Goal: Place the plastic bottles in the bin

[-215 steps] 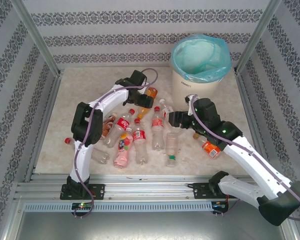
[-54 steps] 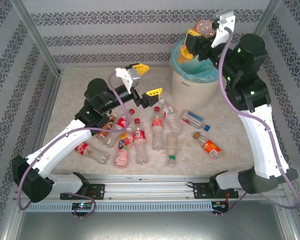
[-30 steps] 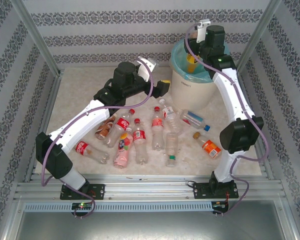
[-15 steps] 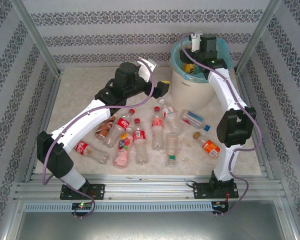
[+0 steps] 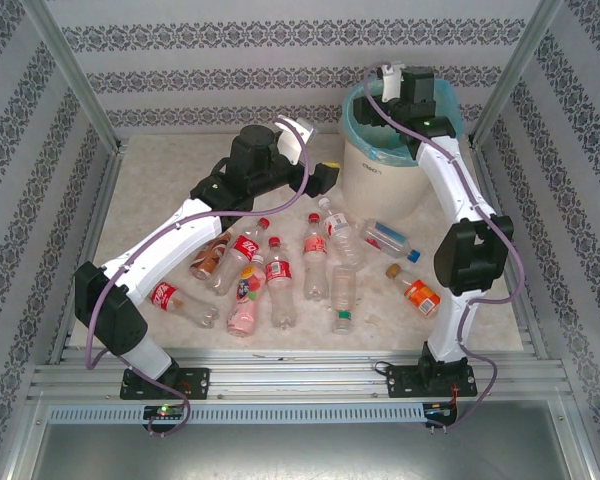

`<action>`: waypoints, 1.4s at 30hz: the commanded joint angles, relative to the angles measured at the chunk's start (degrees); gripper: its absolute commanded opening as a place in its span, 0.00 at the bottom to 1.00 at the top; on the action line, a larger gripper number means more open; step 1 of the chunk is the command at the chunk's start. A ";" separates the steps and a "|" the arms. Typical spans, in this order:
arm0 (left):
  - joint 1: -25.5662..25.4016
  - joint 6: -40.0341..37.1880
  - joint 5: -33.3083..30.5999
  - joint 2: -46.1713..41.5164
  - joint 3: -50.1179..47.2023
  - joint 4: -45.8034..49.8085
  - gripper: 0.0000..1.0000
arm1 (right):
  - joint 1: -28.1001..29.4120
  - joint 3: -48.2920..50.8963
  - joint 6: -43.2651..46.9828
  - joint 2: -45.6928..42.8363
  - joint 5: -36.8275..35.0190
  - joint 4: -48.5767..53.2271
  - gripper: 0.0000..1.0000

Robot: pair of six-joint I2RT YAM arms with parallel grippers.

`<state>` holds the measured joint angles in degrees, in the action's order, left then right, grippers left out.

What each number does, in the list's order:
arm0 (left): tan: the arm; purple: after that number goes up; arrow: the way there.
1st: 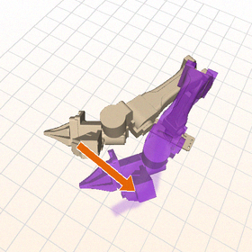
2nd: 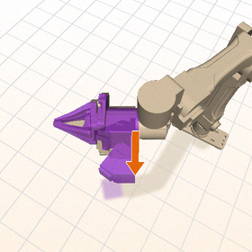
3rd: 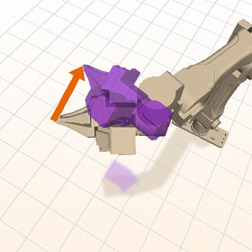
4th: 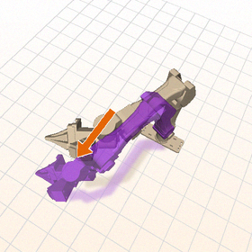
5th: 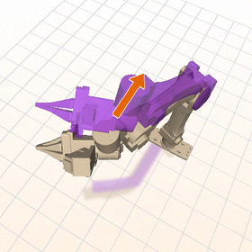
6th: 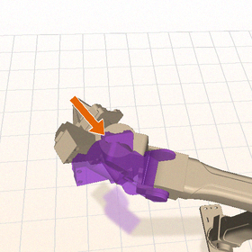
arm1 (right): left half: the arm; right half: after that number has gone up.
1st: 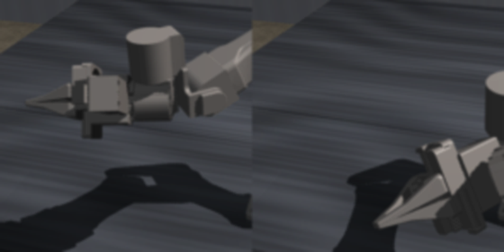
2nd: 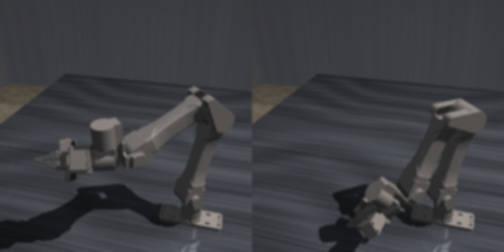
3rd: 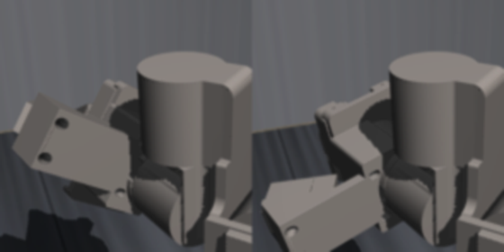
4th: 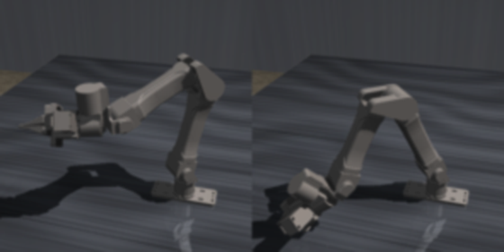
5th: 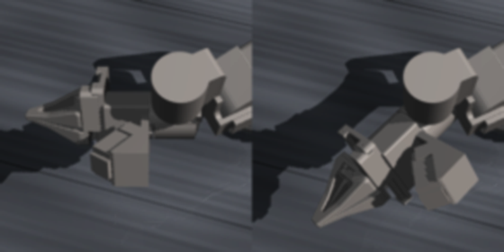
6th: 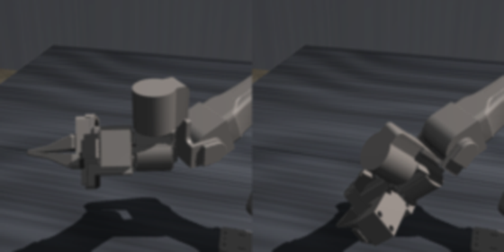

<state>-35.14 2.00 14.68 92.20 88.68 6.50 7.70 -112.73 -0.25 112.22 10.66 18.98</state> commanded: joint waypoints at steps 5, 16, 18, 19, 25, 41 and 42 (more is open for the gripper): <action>0.46 0.43 -1.30 -1.40 1.70 3.15 0.96 | -0.09 -2.15 -2.89 -5.75 2.99 -0.94 0.74; 0.42 0.36 -5.05 -1.28 12.44 35.03 0.90 | 5.12 1.76 -4.10 -18.38 2.05 2.90 0.74; 0.44 1.37 -6.89 -2.67 11.00 38.66 0.89 | 6.59 4.66 -4.63 -21.75 1.90 3.08 0.73; 0.42 1.89 -7.94 -3.70 9.92 40.31 0.88 | 7.53 6.19 -4.80 -23.59 1.98 2.86 0.73; 0.42 5.39 -11.94 -11.46 0.46 44.36 0.86 | 14.17 19.73 -5.95 -34.43 0.87 1.94 0.73; -5.30 25.83 -4.57 -14.81 -24.81 34.52 0.75 | 20.95 56.74 -16.32 -60.04 -2.03 7.41 0.69; -6.40 26.72 -4.60 -14.00 -24.75 33.24 0.75 | 20.96 57.90 -17.18 -60.94 -2.33 7.64 0.69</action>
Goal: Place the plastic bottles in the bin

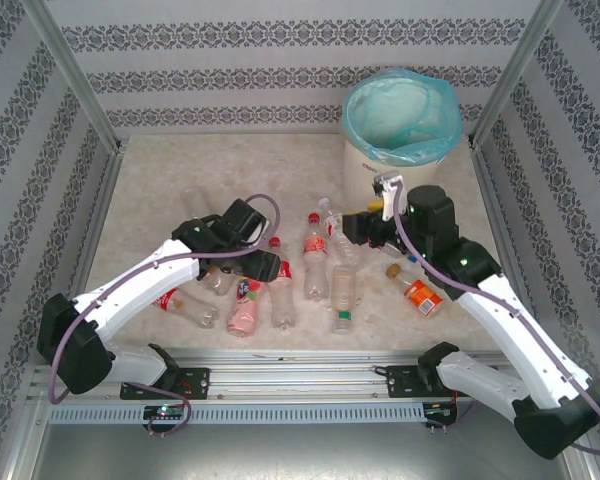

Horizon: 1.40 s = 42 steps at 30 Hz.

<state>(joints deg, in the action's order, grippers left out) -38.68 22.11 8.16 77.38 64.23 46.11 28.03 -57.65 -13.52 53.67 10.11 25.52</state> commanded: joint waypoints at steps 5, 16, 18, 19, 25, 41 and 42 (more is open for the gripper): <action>-7.16 7.84 0.65 9.13 5.09 -8.48 0.75 | 0.80 6.34 -6.26 -6.23 -3.74 2.23 0.67; -8.61 7.76 2.11 23.46 13.81 -10.58 0.75 | 0.53 8.81 -4.46 -9.88 -11.66 2.87 0.67; -8.61 7.27 3.25 25.91 15.63 -9.77 0.74 | 0.53 8.87 -4.04 -9.88 -12.43 2.82 0.67; -8.61 6.93 3.60 27.01 16.71 -9.01 0.74 | 0.45 9.08 -3.89 -9.96 -12.81 2.70 0.67; -8.61 4.60 4.83 33.42 23.52 -5.09 0.74 | -0.23 10.01 -2.48 -11.37 -13.41 1.98 0.69; -8.61 5.18 0.64 39.16 26.56 -3.06 0.78 | -5.90 14.40 -1.66 -12.96 -9.66 -0.24 0.73; -8.63 5.27 0.63 39.37 26.33 -3.11 0.78 | -6.20 14.34 -1.77 -12.59 -9.04 -0.38 0.73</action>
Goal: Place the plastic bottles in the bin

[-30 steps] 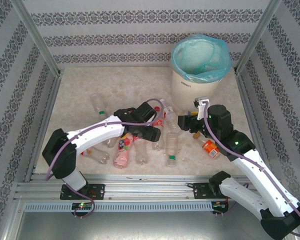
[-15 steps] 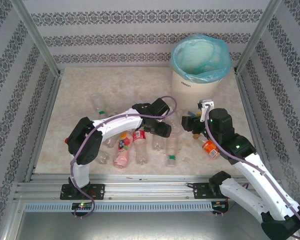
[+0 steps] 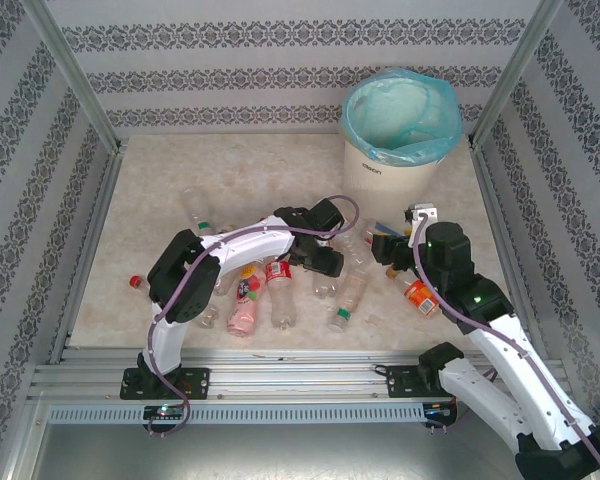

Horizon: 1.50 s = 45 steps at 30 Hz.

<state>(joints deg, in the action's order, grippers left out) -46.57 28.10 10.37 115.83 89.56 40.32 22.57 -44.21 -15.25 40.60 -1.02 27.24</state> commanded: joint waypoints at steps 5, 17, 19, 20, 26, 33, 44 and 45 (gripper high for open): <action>-0.72 -0.69 -0.88 2.30 0.99 2.70 0.79 | -1.33 1.47 -0.62 1.28 2.94 -3.05 0.73; 0.24 -1.11 -0.59 3.31 0.58 1.49 0.67 | -1.76 -0.47 -0.95 4.31 4.50 -3.96 0.73; 0.55 -1.17 -1.25 2.72 0.52 1.63 0.64 | -1.82 -1.17 -0.93 4.81 4.64 -3.85 0.73; 0.73 -1.20 -1.65 2.33 0.42 1.72 0.63 | -1.80 -1.47 -0.93 5.04 4.82 -3.87 0.73; 1.73 0.35 -5.00 -2.61 -2.52 -0.05 0.60 | -1.73 -2.61 -1.45 5.73 5.36 -4.40 0.72; 2.16 -0.52 -4.42 -9.09 -7.21 -7.46 0.55 | -1.65 -2.51 -2.07 6.18 6.16 -5.53 0.71; 2.64 -3.45 -4.57 -15.16 -10.10 -16.71 0.49 | -1.52 -3.63 -1.53 8.00 6.95 -9.64 0.69; 2.92 -3.79 -4.97 -16.27 -10.95 -17.99 0.49 | -1.50 -3.92 -1.63 8.18 7.30 -10.10 0.69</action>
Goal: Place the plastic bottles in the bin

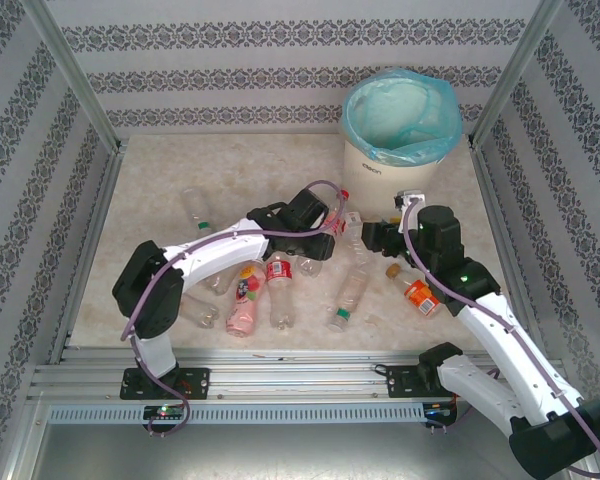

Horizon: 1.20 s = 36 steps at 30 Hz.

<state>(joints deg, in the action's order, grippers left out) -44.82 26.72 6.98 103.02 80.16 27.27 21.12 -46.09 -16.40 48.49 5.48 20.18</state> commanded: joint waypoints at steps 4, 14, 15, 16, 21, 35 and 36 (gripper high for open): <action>1.58 -4.69 -3.20 -8.52 -5.46 -10.45 0.47 | 0.04 -3.82 -0.85 0.07 3.38 -4.66 0.69; 1.93 -24.02 -8.36 -25.28 -20.00 -31.54 0.12 | -0.03 -13.07 -1.39 5.29 10.35 -9.57 0.70; 1.98 -25.87 -7.62 -26.75 -20.95 -33.18 0.09 | 0.11 -14.58 -1.80 6.00 11.72 -10.08 0.71; 1.93 -27.47 -6.79 -28.16 -21.93 -34.73 0.09 | 0.15 -16.01 -2.53 6.42 12.95 -11.04 0.71; 1.93 -33.71 -4.02 -34.47 -25.81 -40.45 0.00 | 1.41 -21.77 -4.20 8.00 17.74 -14.27 0.72; 1.93 -40.52 6.24 -42.39 -27.48 -41.70 0.00 | 6.07 -33.02 -5.33 13.89 26.54 -13.44 0.63; 1.93 -40.35 6.66 -42.70 -27.67 -41.60 0.00 | 6.27 -33.02 -5.85 14.08 26.95 -13.78 0.61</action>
<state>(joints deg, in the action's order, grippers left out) -43.38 -11.66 10.44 61.65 53.39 -11.38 26.55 -77.80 -21.23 62.11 29.67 7.84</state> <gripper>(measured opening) 0.396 0.621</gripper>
